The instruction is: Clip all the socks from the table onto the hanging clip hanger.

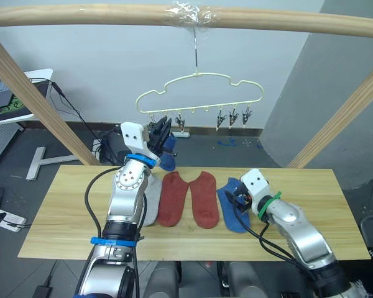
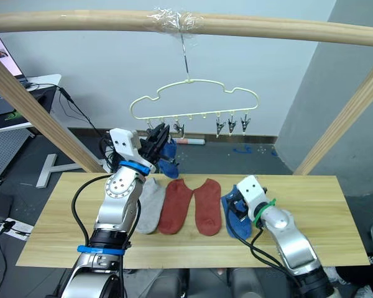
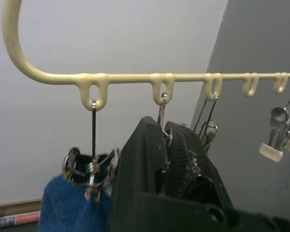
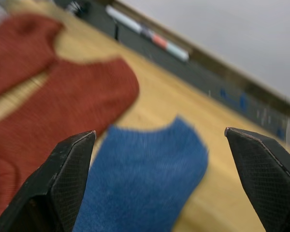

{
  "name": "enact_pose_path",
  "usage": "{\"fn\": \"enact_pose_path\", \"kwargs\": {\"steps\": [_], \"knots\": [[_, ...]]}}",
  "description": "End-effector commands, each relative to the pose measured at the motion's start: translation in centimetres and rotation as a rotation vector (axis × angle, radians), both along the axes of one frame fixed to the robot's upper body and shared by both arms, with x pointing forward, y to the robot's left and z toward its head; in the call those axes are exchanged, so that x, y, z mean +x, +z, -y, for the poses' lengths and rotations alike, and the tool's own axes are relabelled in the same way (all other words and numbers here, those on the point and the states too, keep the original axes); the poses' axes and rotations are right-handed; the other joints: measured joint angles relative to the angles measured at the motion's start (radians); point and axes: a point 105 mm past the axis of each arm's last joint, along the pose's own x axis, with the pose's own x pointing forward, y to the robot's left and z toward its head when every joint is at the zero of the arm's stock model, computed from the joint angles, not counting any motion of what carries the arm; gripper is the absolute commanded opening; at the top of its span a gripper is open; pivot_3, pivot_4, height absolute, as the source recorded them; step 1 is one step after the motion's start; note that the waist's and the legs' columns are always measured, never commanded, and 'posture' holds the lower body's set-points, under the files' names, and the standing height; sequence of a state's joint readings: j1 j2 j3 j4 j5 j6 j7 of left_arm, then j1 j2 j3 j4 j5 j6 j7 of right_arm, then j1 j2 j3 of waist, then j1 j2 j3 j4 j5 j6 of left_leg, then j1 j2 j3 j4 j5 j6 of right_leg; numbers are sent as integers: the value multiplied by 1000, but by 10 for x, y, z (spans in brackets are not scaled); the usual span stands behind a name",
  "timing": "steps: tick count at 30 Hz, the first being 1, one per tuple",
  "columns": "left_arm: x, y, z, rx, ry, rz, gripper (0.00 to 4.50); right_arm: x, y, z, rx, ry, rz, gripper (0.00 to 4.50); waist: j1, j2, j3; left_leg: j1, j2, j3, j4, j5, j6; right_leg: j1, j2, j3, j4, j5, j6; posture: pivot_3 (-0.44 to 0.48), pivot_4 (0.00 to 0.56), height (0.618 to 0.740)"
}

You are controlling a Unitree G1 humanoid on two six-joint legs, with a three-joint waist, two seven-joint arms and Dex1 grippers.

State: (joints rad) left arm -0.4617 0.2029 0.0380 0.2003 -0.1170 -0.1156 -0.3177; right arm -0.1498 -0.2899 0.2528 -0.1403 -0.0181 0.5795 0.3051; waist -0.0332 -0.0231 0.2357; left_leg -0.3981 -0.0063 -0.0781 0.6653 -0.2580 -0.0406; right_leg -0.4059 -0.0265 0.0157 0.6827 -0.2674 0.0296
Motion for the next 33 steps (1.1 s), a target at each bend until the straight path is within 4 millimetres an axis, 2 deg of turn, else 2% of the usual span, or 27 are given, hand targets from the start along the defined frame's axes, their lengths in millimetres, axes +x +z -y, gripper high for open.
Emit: {"fn": "enact_pose_path", "kwargs": {"steps": [1, 8, 10, 17, 21, 23, 28, 33], "knots": [[-4, 13, 0, -6, -12, 44, 76, 8, -7, -8, -6, -16, 3, 4500, 0, 0, 0, 0, 0, 0, 0, 0, 0, 0, 0, 0, 0, 0, 0, -36, 214, 720], [-5, 9, -5, 3, -11, 23, 76, 19, -27, -4, -17, -100, -39, 4500, 1, 0, 0, 0, 1, 0, 0, 1, 0, 0, 1, 0, 0, 1, 0, -31, 218, 720], [-6, 9, -5, 5, -13, 19, 76, 16, -35, -2, -16, -108, -71, 4143, 0, 0, 0, 0, 0, 0, 0, 0, 0, 0, 1, 0, 0, 1, 0, -30, 219, 720], [-7, 8, -8, -5, -42, -21, 76, 6, -44, -4, 8, -103, -112, 1978, 0, 0, 0, 0, 1, 0, -1, 1, 0, 0, 1, 0, 0, 1, 0, -30, 222, 720], [-9, 8, -11, -37, -92, -69, 76, 7, -35, -10, 26, -77, -80, 557, 0, 0, 0, 0, 1, 0, -1, 1, 0, 0, 1, 0, 0, 1, 0, -34, 224, 720], [-9, 9, -13, -43, -112, -88, 76, 10, -26, -14, 29, -53, -51, 0, -1, 0, 0, 0, 1, 0, -1, 1, 0, 0, 2, 0, 0, 1, 0, -36, 225, 720], [-8, 10, -20, -37, -120, -111, 76, 11, -16, -17, 29, -19, -11, 0, -2, 0, 0, 0, 2, 0, -1, 1, 0, 0, 3, 0, 0, 1, 0, -36, 225, 720], [-8, 8, -22, -34, -120, -122, 76, 6, 5, -24, 67, 38, 56, 0, -2, 0, 0, 0, 2, -1, -1, 1, 0, 0, 3, 1, 0, 1, 0, -31, 226, 720]]}}
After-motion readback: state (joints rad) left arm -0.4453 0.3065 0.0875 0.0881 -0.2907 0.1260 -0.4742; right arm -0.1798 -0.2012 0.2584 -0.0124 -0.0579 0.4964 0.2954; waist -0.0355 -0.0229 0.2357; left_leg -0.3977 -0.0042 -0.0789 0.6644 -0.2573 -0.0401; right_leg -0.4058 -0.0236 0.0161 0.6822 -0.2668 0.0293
